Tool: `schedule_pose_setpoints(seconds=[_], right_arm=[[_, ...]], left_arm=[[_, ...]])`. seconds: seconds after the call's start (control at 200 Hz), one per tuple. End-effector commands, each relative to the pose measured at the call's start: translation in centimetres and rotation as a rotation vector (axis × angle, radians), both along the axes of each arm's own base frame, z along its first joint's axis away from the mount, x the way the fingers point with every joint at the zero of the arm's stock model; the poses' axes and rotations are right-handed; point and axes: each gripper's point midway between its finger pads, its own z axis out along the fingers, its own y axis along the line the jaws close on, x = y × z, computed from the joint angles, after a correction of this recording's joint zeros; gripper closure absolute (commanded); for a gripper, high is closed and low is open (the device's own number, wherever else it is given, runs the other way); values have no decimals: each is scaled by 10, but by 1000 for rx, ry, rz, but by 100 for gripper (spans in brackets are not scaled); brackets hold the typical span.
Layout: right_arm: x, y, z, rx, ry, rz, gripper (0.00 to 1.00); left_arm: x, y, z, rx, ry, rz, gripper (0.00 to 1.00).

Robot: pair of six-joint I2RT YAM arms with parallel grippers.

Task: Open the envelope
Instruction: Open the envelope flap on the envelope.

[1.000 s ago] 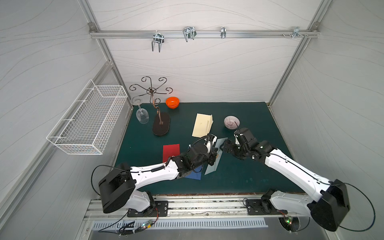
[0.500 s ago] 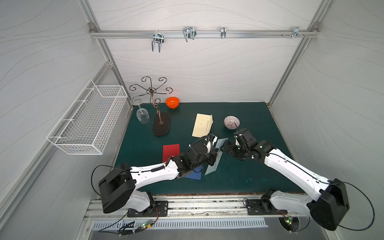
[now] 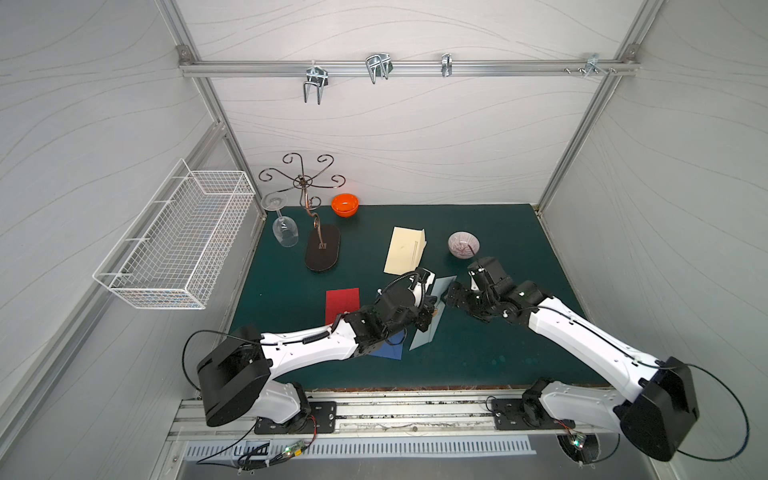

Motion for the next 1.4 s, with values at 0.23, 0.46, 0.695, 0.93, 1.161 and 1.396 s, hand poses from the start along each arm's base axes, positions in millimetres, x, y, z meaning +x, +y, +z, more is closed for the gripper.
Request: schedule_pose_setpoints(seconds=[0.23, 0.46, 0.695, 0.93, 1.161, 1.396], right_arm=[[-1, -3, 1, -14, 0, -18, 9], [-1, -3, -1, -22, 8, -18, 9], [-2, -11, -8, -66, 24, -37, 9], [-2, -2, 10, -9, -26, 10, 8], [-2, 8, 22, 70, -74, 40, 8], [-3, 7, 9, 15, -17, 42, 8]], left_arm=[[-2, -11, 28, -95, -47, -33, 100], [-2, -10, 27, -92, -48, -28, 100], [1, -7, 26, -99, -39, -3, 100], [1, -7, 23, -94, -40, -1, 100], [0, -7, 23, -86, -45, -9, 100], [-2, -9, 26, -73, -69, -38, 100]])
